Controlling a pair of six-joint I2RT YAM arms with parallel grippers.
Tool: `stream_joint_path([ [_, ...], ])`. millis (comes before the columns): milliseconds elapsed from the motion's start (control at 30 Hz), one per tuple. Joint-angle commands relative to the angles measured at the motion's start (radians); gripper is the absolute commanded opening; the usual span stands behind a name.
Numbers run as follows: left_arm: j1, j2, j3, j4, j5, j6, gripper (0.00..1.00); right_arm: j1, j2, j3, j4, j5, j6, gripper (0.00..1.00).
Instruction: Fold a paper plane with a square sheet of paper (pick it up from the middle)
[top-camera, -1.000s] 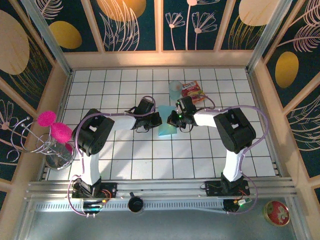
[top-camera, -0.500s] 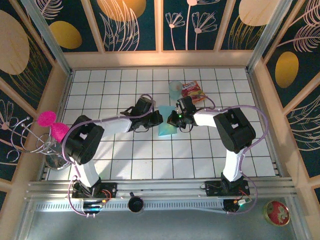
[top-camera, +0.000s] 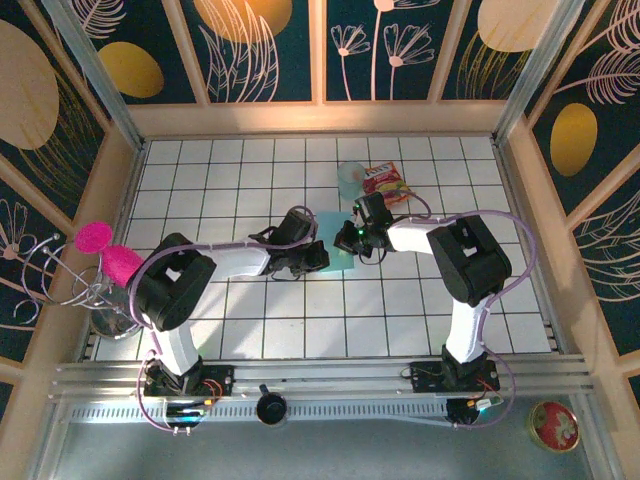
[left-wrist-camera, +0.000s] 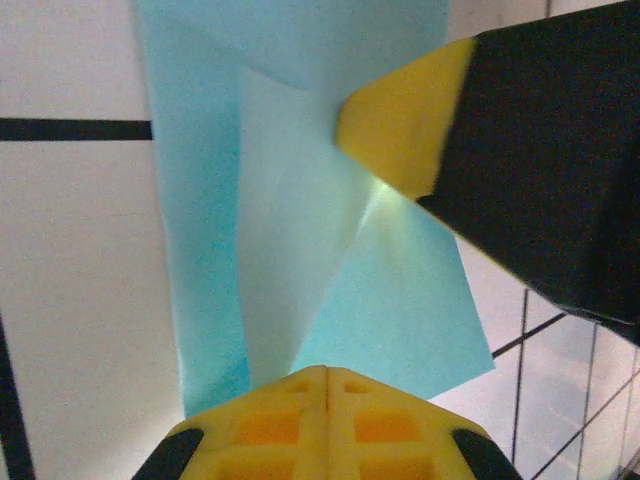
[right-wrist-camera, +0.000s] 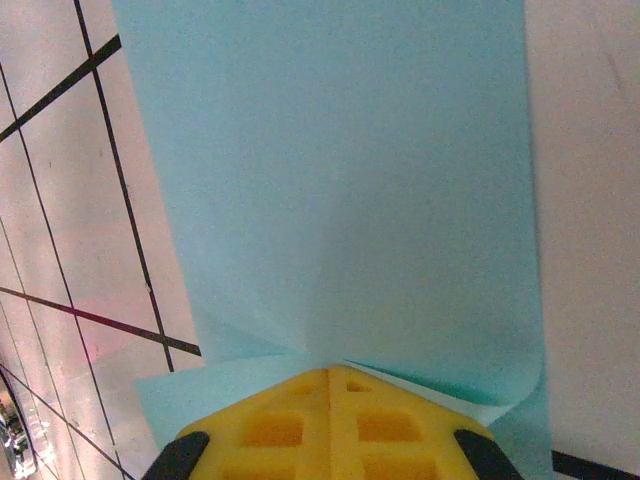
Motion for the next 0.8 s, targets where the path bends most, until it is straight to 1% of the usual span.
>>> stream_joint_path([
  [0, -0.005, 0.031, 0.03, -0.044, -0.022, 0.005, 0.06, -0.012, 0.042, -0.034, -0.063, 0.045, 0.007, 0.02],
  [433, -0.005, 0.049, 0.029, -0.082, -0.085, 0.027, 0.05, -0.015, 0.044, -0.04, -0.064, 0.048, 0.005, 0.02],
  [767, -0.005, 0.032, 0.029, -0.073, -0.05, 0.03, 0.05, -0.017, 0.045, -0.04, -0.064, 0.045, 0.001, 0.02],
])
